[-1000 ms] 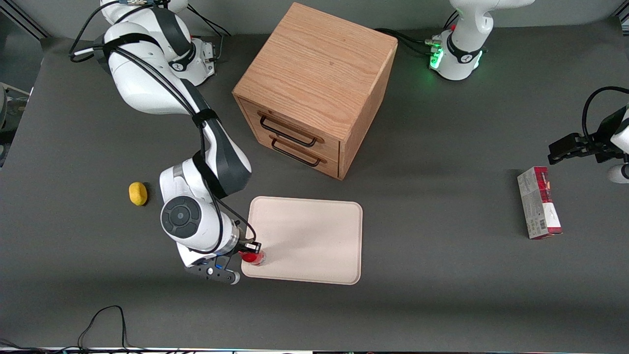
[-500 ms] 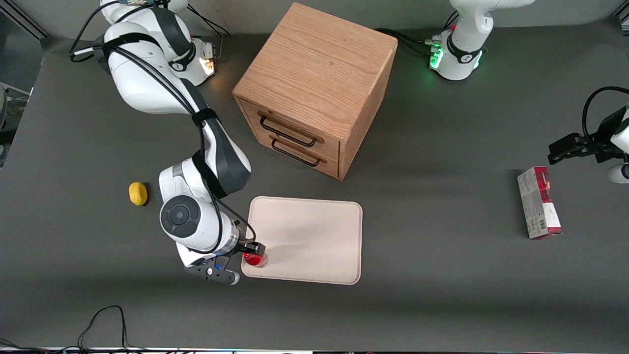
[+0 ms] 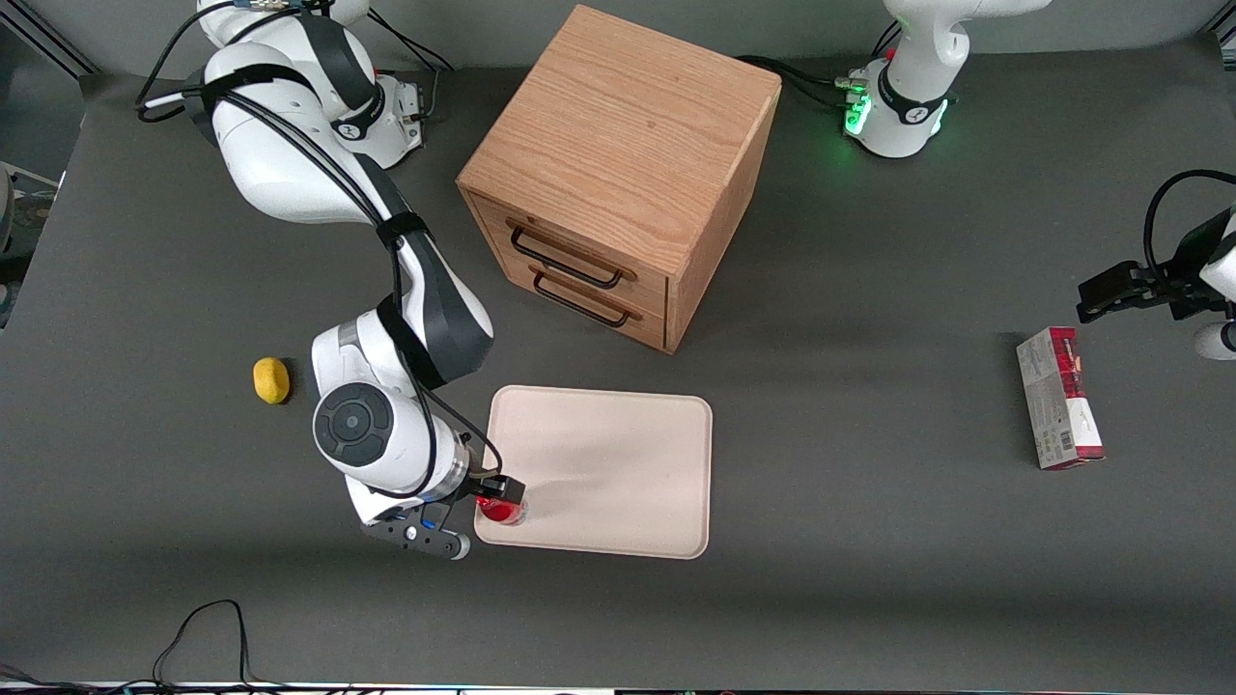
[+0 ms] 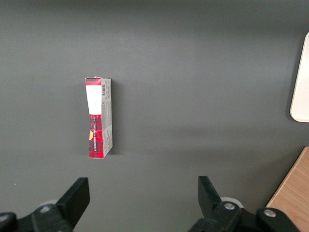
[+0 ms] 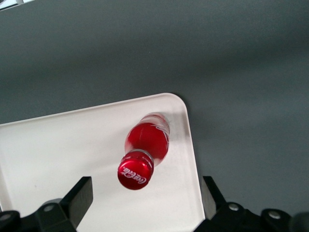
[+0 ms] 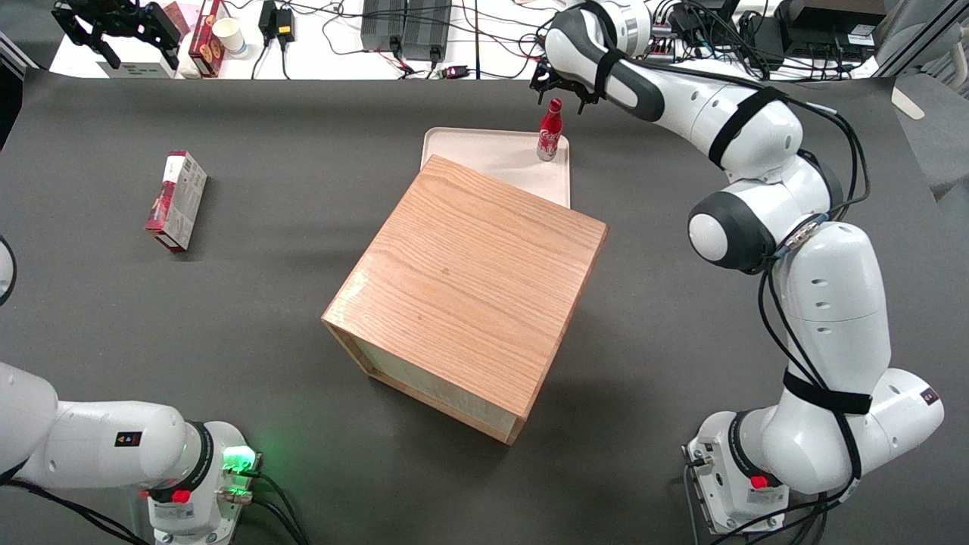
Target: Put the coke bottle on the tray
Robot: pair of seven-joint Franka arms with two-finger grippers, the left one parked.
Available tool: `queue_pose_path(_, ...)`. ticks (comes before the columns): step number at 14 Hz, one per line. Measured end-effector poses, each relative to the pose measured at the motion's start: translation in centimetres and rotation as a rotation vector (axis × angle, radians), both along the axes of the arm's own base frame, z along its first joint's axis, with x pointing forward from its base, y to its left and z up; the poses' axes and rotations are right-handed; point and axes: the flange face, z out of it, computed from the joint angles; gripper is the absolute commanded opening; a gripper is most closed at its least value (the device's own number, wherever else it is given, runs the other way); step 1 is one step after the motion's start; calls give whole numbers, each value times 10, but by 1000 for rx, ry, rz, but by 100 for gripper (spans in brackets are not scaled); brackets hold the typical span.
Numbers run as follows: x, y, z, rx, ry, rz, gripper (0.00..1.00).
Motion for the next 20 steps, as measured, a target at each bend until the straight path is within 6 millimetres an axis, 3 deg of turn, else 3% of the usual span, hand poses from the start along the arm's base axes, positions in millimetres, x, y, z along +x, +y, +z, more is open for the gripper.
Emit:
queue_pose_path(6, 1, -5, 8, -4, 4, -4, 100)
queue_pose_path(9, -9, -39, 33, -17, 88, 75, 100)
queue_pose_path(11, -24, -80, 64, -4, 108, 148, 100)
queue_pose_path(14, -76, -145, 112, -15, 117, 238, 100)
queue_pose_path(18, -171, -216, 178, -8, 115, 302, 100)
queue_pose_path(20, -196, -241, 207, -2, 100, 323, 100)
